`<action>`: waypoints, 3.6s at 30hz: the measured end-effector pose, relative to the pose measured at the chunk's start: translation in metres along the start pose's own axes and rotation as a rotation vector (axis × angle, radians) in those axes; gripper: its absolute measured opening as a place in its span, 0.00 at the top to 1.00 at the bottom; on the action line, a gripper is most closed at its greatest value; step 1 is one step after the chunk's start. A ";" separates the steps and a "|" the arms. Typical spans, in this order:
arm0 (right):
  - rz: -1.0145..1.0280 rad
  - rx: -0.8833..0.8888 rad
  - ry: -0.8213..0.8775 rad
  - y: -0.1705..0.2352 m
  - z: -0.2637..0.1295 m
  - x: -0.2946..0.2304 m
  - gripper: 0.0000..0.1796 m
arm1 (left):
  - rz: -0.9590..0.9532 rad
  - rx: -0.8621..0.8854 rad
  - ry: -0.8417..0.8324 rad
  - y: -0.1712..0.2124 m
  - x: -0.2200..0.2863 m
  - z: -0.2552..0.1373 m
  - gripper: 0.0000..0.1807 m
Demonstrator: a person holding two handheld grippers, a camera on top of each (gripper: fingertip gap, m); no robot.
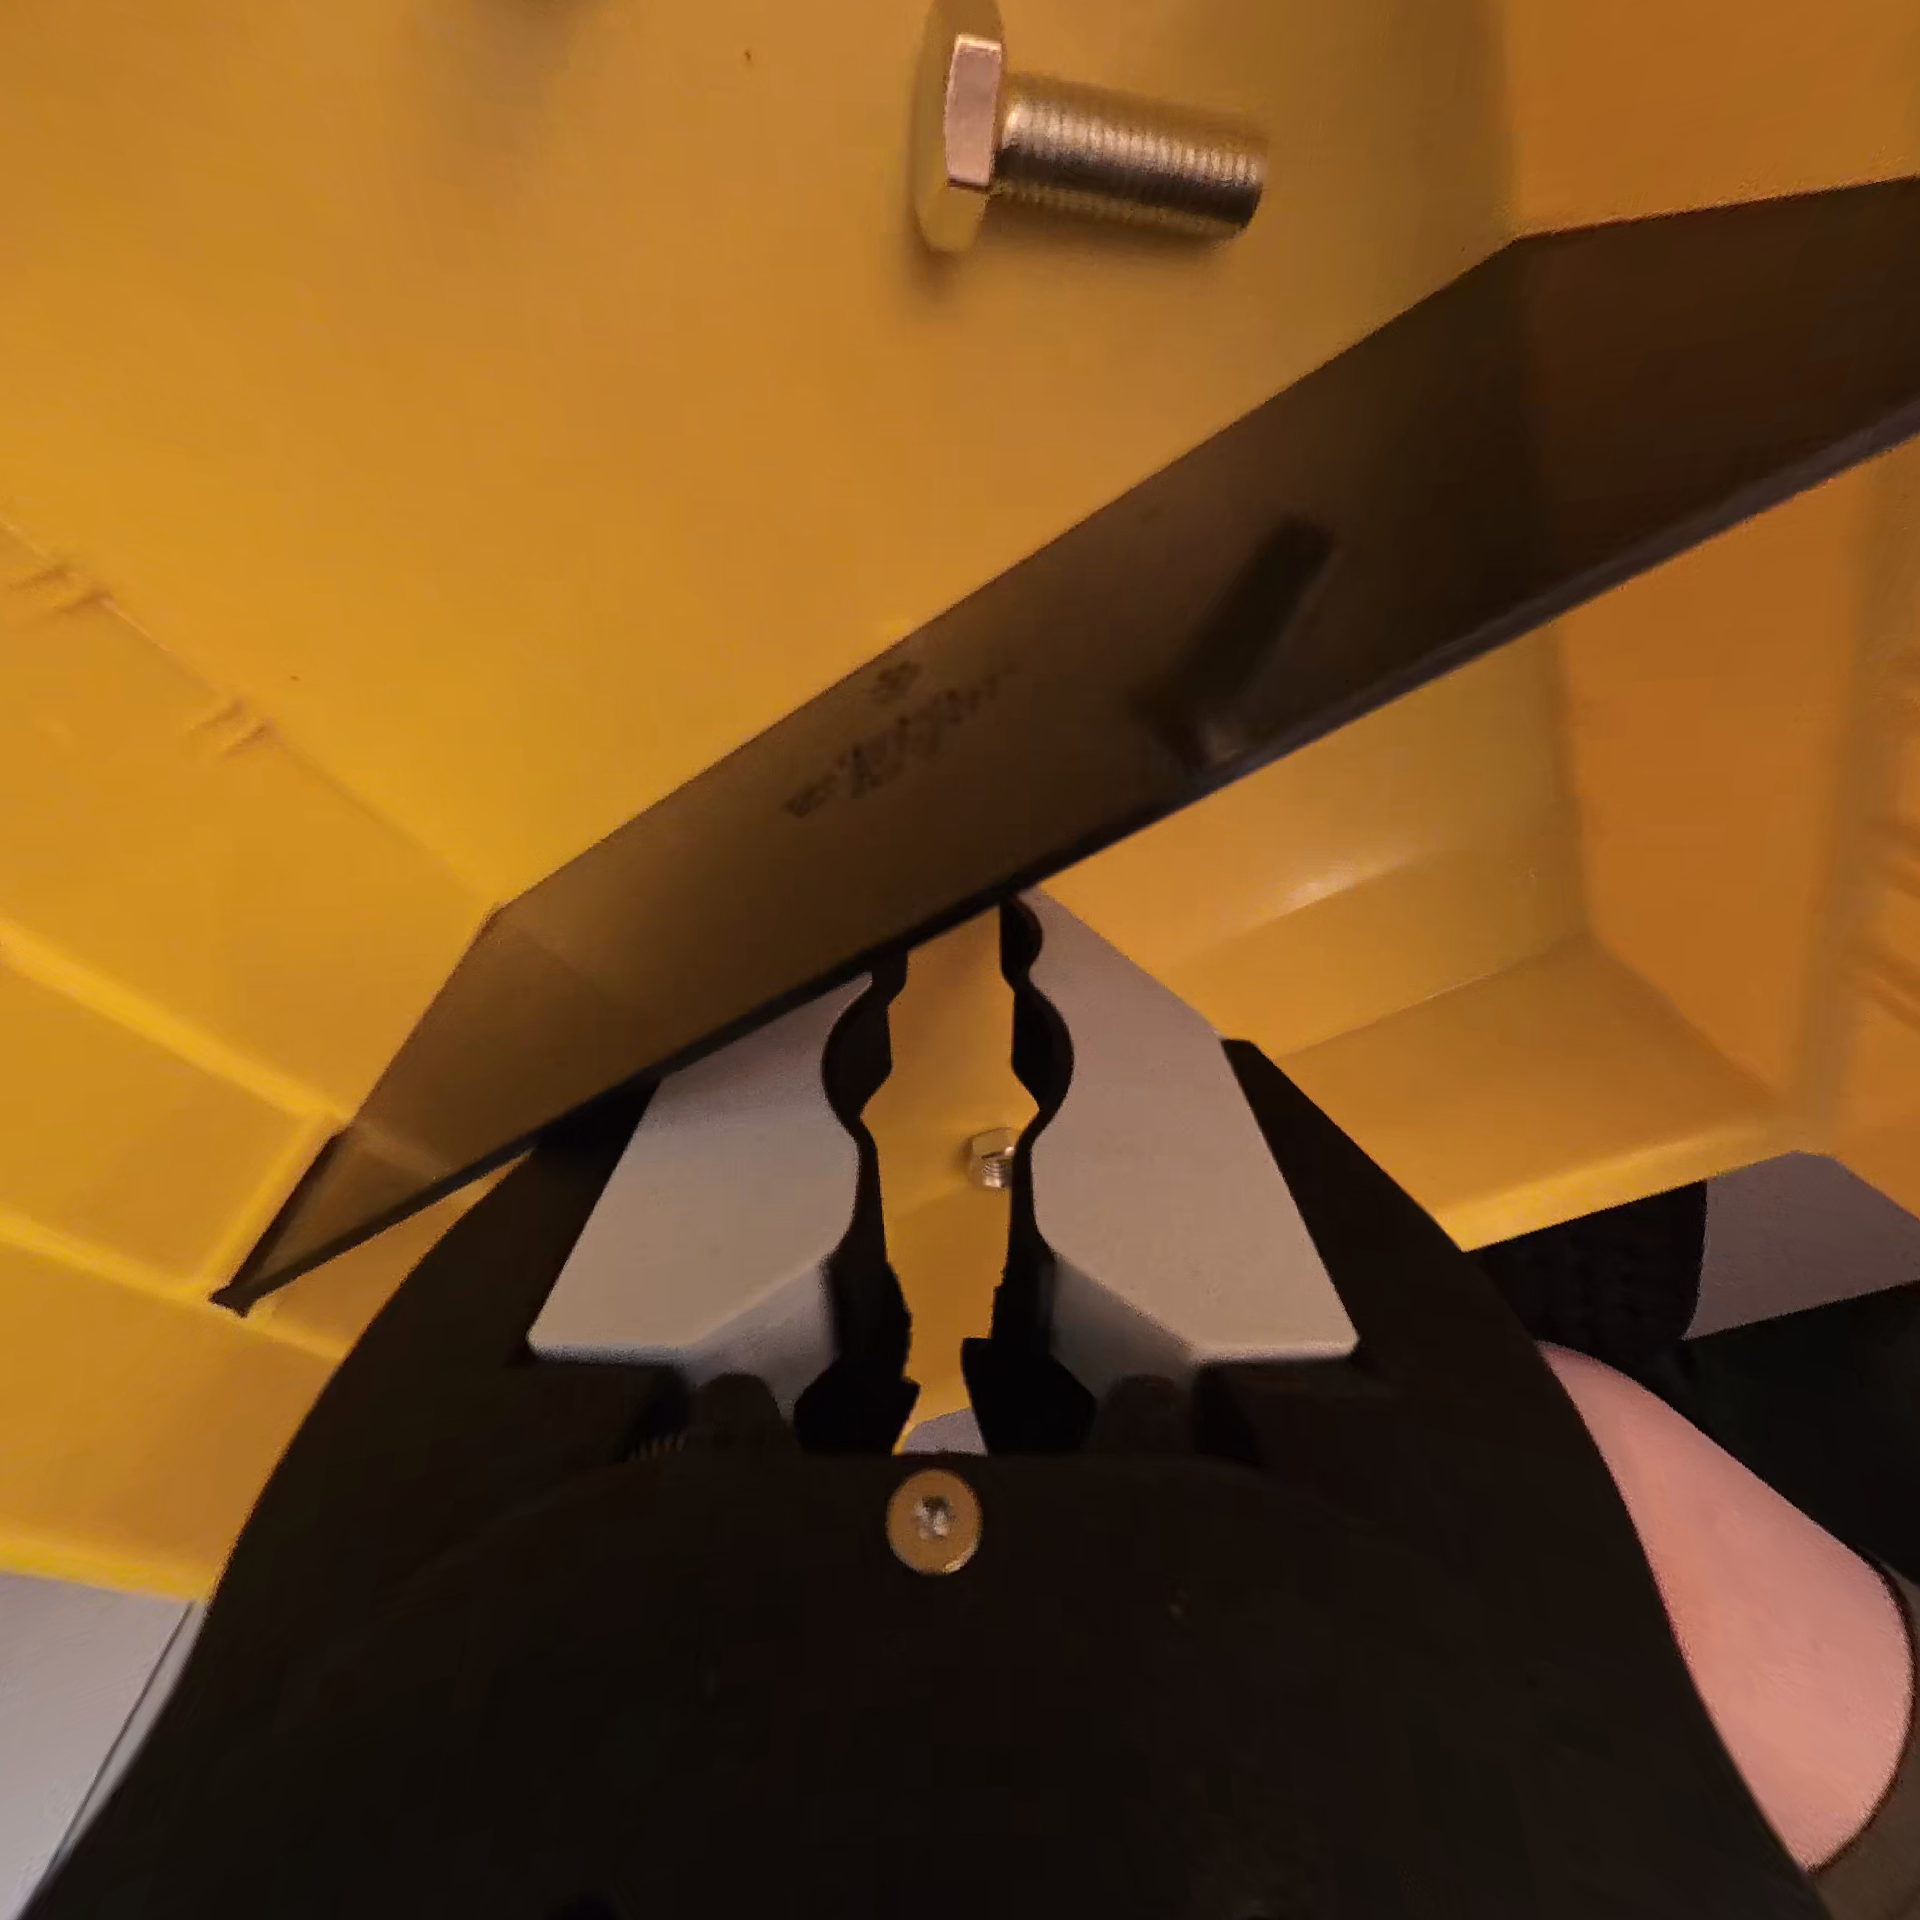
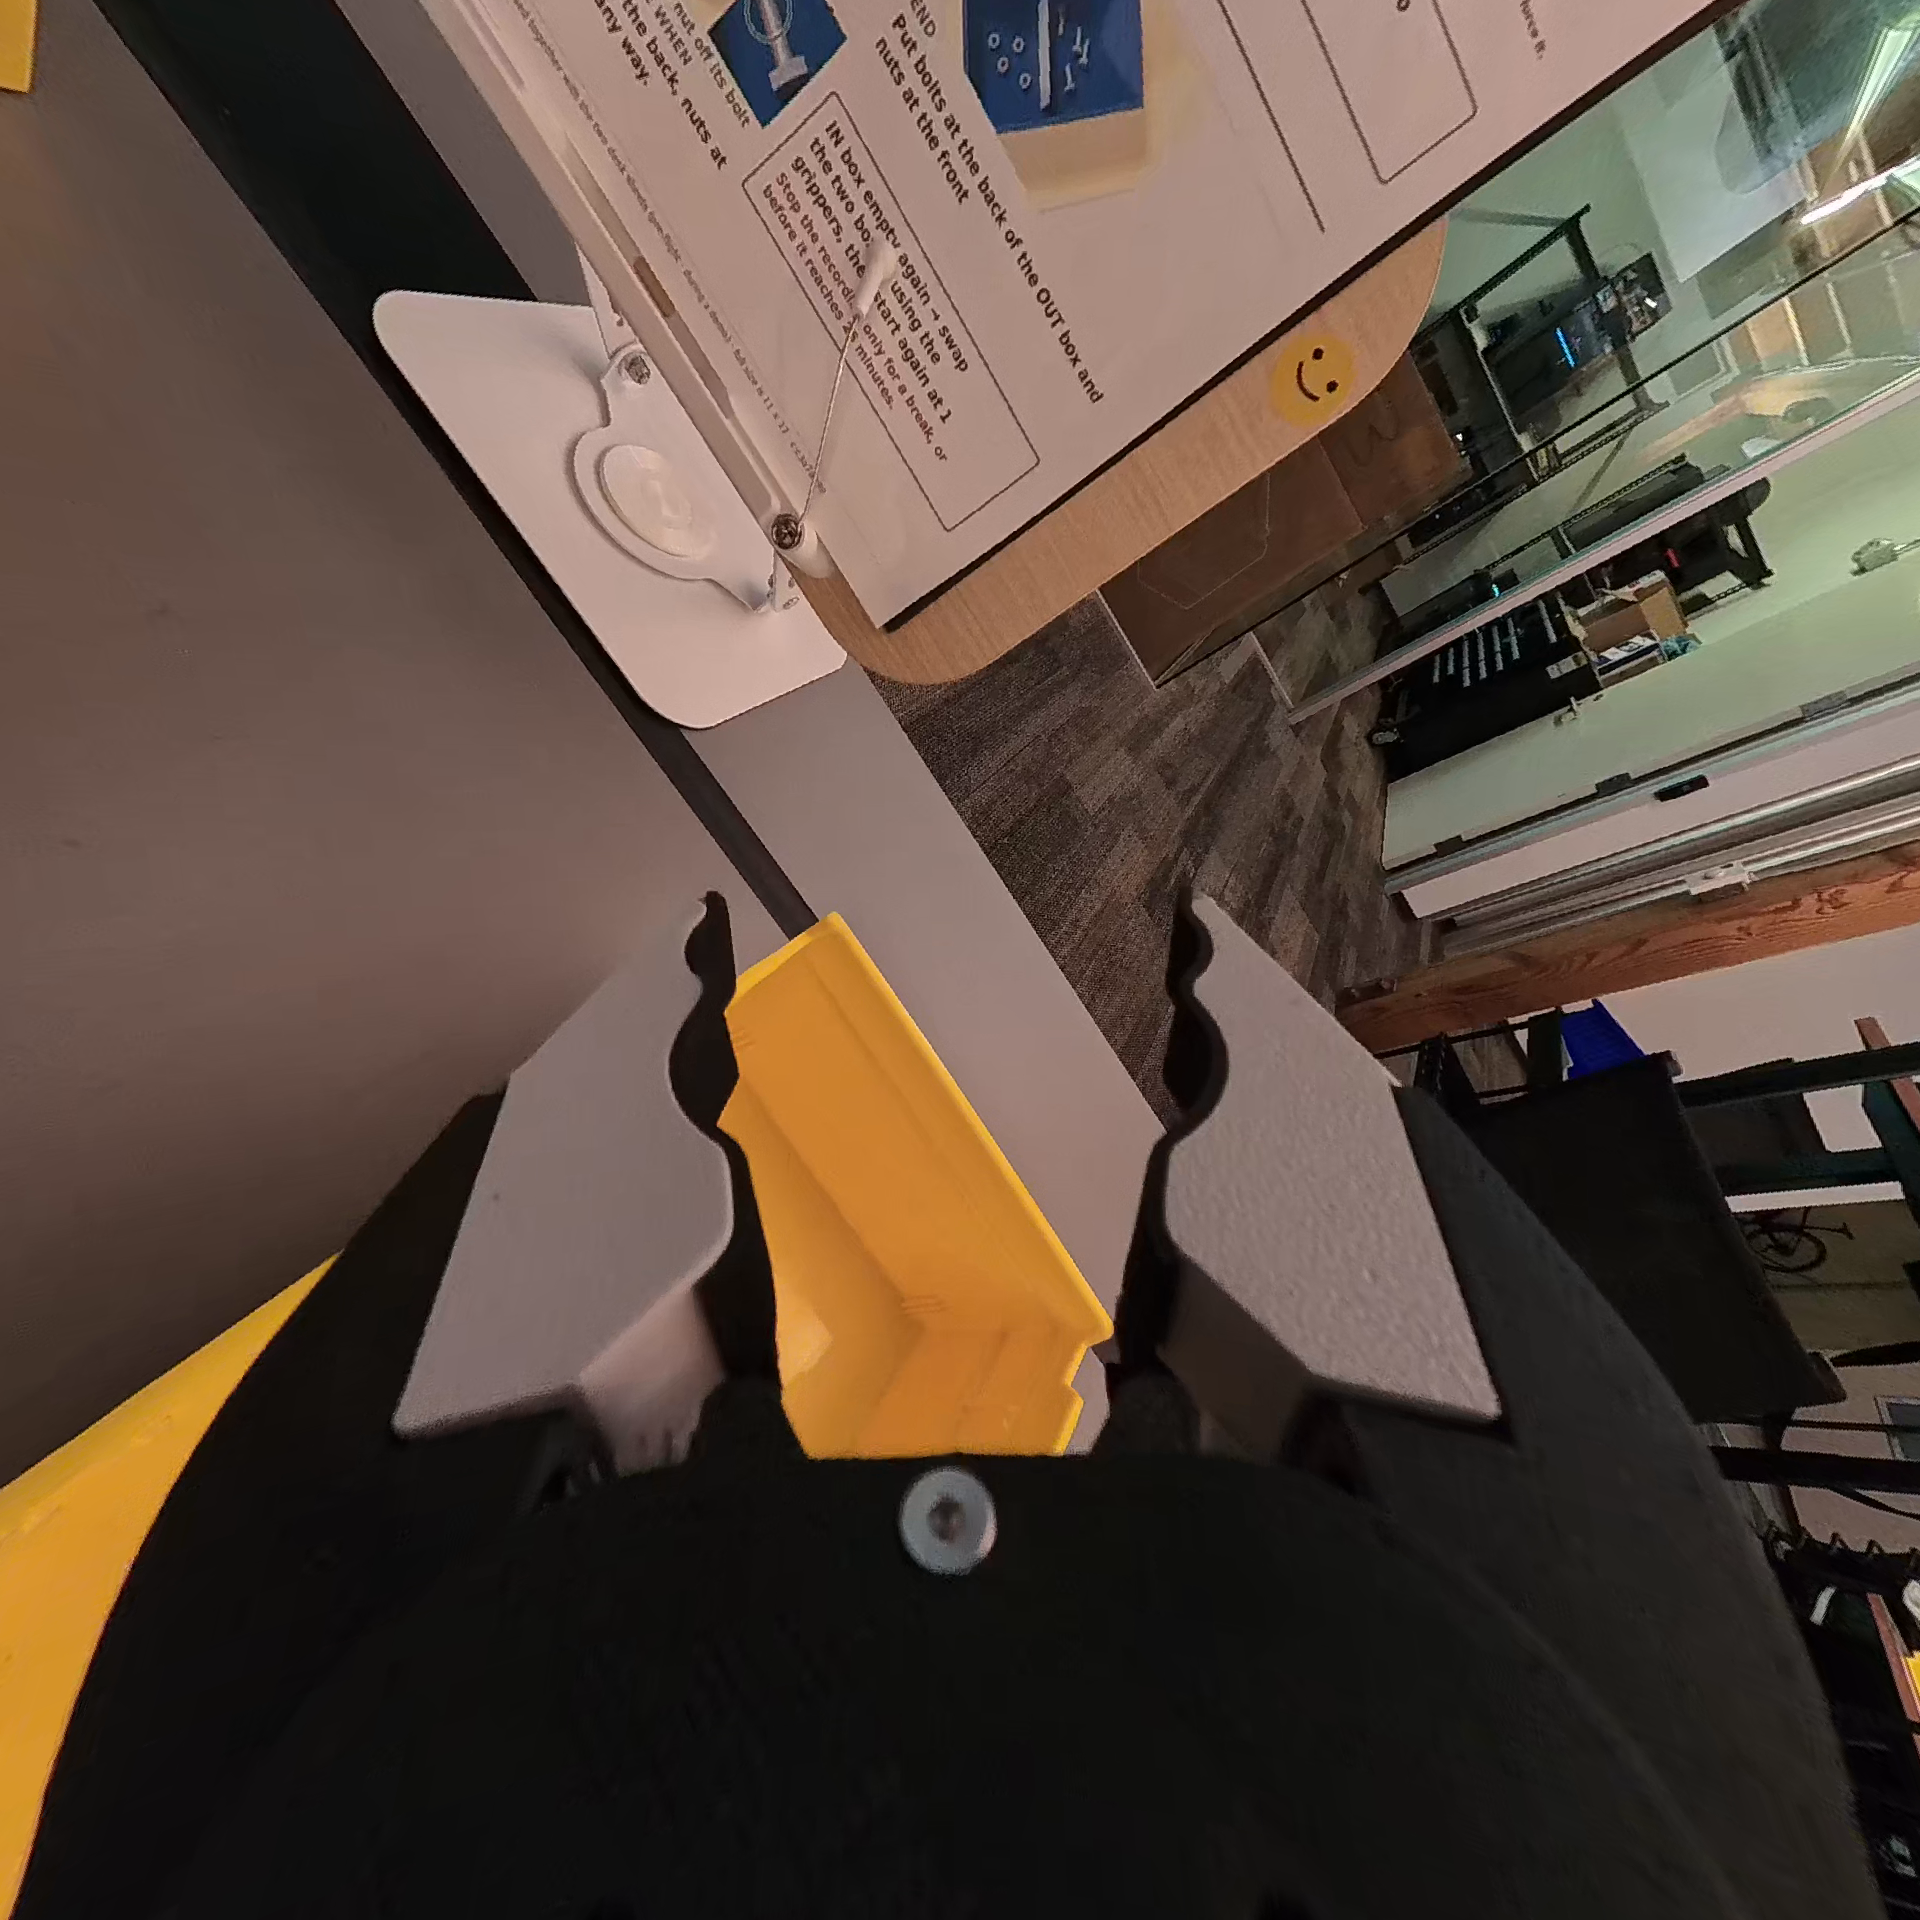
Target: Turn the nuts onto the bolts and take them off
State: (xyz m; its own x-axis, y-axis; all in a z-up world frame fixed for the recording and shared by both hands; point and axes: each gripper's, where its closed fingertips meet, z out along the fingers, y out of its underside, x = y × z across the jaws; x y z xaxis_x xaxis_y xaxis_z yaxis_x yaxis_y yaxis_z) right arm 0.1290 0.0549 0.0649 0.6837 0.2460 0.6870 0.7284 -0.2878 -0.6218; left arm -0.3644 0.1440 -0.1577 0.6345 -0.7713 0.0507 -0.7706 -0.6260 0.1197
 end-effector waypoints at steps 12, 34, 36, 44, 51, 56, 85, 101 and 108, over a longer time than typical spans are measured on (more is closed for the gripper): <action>-0.023 -0.036 -0.024 0.006 0.004 -0.006 0.54 | 0.067 -0.081 0.006 0.020 0.007 0.000 0.91; -0.045 -0.071 -0.049 0.013 0.007 -0.012 0.54 | 0.098 -0.106 0.030 0.019 0.015 0.003 0.91; -0.046 -0.073 -0.050 0.013 0.007 -0.012 0.54 | 0.099 -0.103 0.030 0.019 0.015 0.003 0.91; -0.055 -0.094 -0.056 0.017 0.010 -0.015 0.54 | 0.111 -0.121 0.016 0.023 0.013 0.003 0.91; -0.054 -0.103 -0.057 0.020 0.010 -0.014 0.54 | 0.122 -0.117 0.017 0.024 0.014 0.002 0.91; -0.062 -0.120 -0.059 0.023 0.012 -0.015 0.54 | 0.162 -0.093 0.027 0.023 0.020 -0.002 0.91; -0.096 -0.165 -0.046 0.031 0.013 -0.014 0.54 | 0.537 0.789 -0.283 -0.085 0.156 -0.171 0.91; -0.058 -0.164 0.000 0.043 -0.003 0.006 0.55 | 0.760 0.626 0.246 -0.160 0.341 -0.023 0.91; -0.068 -0.163 -0.005 0.043 -0.004 0.005 0.55 | 0.787 0.633 0.175 -0.165 0.336 -0.013 0.91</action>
State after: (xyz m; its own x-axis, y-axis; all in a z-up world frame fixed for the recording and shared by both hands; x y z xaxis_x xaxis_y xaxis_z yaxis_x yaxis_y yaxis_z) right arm 0.1631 0.0399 0.0433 0.6339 0.2742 0.7232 0.7560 -0.4171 -0.5046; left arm -0.0226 -0.0103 -0.1472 -0.1042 -0.9938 0.0392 -0.8309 0.0653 -0.5526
